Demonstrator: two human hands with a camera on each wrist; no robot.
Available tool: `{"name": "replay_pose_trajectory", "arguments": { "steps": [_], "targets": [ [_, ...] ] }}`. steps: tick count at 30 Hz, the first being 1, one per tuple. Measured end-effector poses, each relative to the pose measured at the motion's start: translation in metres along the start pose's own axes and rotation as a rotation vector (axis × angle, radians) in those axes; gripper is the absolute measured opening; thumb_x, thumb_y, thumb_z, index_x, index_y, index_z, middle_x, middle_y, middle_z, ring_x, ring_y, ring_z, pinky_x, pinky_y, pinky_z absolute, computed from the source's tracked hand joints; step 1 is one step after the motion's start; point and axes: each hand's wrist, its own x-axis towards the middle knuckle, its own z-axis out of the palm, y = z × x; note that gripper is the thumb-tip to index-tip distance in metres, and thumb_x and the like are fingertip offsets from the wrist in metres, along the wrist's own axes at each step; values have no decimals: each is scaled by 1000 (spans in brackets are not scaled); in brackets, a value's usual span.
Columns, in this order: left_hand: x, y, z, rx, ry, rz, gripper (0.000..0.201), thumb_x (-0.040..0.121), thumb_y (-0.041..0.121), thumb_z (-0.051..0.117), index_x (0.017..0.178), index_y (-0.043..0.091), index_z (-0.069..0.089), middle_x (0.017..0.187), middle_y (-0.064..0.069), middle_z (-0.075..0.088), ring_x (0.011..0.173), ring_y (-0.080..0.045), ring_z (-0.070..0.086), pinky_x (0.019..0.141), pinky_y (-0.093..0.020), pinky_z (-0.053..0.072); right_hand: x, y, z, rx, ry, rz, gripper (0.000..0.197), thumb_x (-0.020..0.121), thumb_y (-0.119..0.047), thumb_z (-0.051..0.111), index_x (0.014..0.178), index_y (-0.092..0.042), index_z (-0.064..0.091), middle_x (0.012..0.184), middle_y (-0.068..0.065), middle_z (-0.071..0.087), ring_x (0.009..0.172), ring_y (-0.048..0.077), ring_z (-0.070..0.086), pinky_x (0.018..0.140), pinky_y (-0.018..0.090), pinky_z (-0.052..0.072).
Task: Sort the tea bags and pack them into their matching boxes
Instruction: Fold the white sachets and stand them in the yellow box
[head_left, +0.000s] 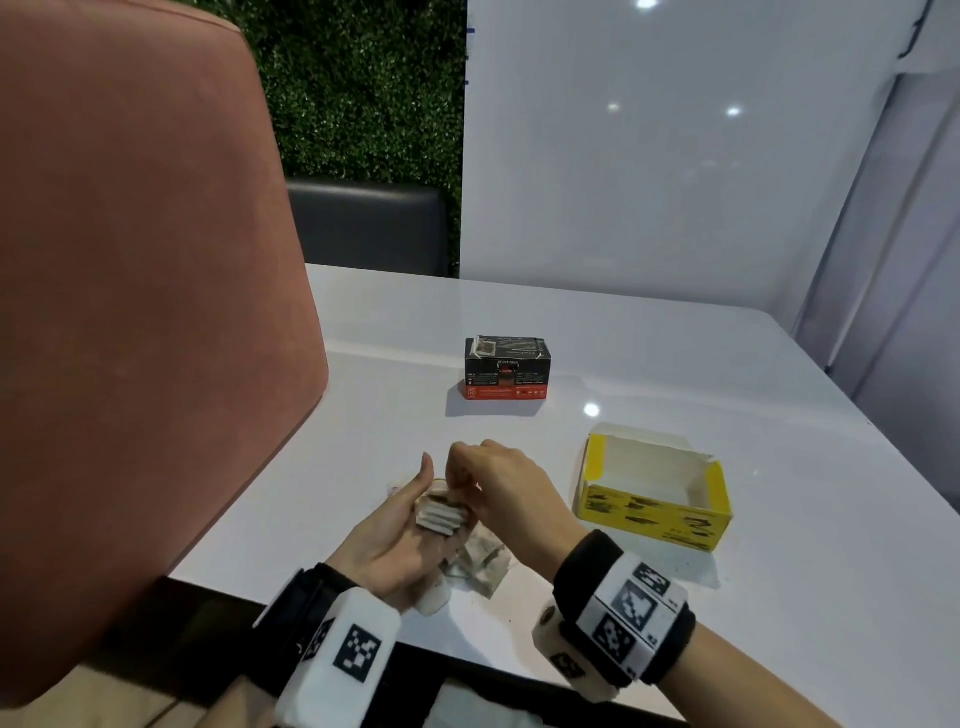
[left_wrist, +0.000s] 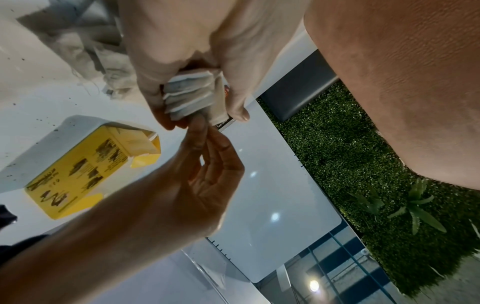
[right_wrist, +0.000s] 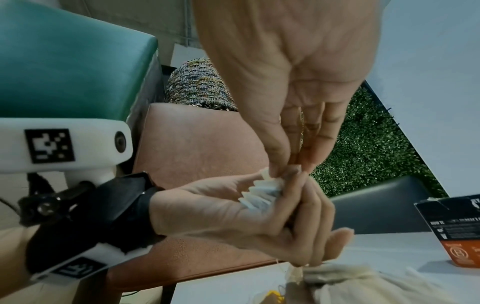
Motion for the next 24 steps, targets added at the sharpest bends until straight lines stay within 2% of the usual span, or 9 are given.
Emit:
{"name": "replay_pose_trajectory", "arguments": {
  "steps": [2, 6, 7, 10, 13, 16, 19, 21, 24],
  "targets": [
    [0, -2, 2, -17, -8, 6, 48, 70, 35, 73, 94, -5, 62, 96, -17, 61, 97, -23, 58, 84, -37, 54, -2, 0, 0, -11, -5, -2, 11, 86, -8, 50, 95, -14, 53, 89, 7, 60, 85, 25, 52, 68, 38, 44],
    [1, 1, 4, 12, 12, 40, 33, 86, 29, 56, 101, -1, 56, 95, -17, 62, 94, -23, 60, 82, -37, 56, -2, -1, 3, -38, -60, -41, 20, 85, -8, 53, 103, -15, 54, 95, 6, 62, 93, 25, 50, 69, 40, 45],
    [1, 4, 5, 15, 9, 26, 30, 84, 23, 61, 101, 0, 55, 94, -17, 61, 94, -23, 61, 82, -36, 56, 0, -2, 3, -62, -52, -71, 18, 85, -8, 53, 102, -14, 56, 94, 6, 63, 93, 24, 49, 66, 38, 42],
    [-3, 15, 5, 54, -42, 23, 51, 49, -6, 86, 91, -3, 57, 87, -18, 61, 88, -22, 61, 78, -35, 57, 8, -8, 0, -82, 41, -138, 9, 86, -9, 54, 94, -12, 59, 90, 6, 62, 91, 24, 48, 62, 33, 36],
    [-13, 35, 4, 178, -42, 75, 56, 35, -11, 88, 83, -4, 59, 81, -19, 62, 75, -23, 65, 69, -37, 59, 10, -12, 0, -19, 121, -91, 8, 91, -17, 52, 93, -11, 57, 93, 6, 57, 91, 22, 48, 65, 35, 41],
    [-17, 53, -2, 230, 26, 59, 48, 35, -14, 87, 72, -2, 59, 80, -19, 59, 71, -24, 66, 67, -39, 59, 4, -10, 11, -85, -54, -77, 14, 92, -15, 49, 102, -10, 58, 98, 10, 57, 92, 28, 55, 67, 39, 44],
    [-15, 61, -4, 303, 78, 36, 52, 32, -14, 87, 71, 1, 56, 86, -17, 55, 72, -24, 64, 65, -38, 59, -2, -11, 35, -217, -280, -261, 29, 86, 1, 50, 114, -5, 56, 115, 17, 53, 105, 34, 54, 67, 41, 48],
    [-12, 62, -2, 315, 88, 33, 58, 30, -14, 87, 75, 3, 53, 86, -17, 56, 71, -24, 65, 64, -37, 59, -3, -12, 49, -236, -332, -359, 23, 83, 3, 54, 105, 3, 58, 108, 24, 56, 104, 38, 54, 58, 40, 46],
    [-12, 62, 1, 297, 78, 6, 59, 37, -7, 89, 82, 3, 53, 86, -16, 56, 72, -23, 64, 69, -36, 59, 3, -10, 64, -328, -326, -401, 19, 76, -6, 68, 93, 1, 62, 94, 20, 62, 96, 35, 58, 54, 37, 50]
  ]
}}
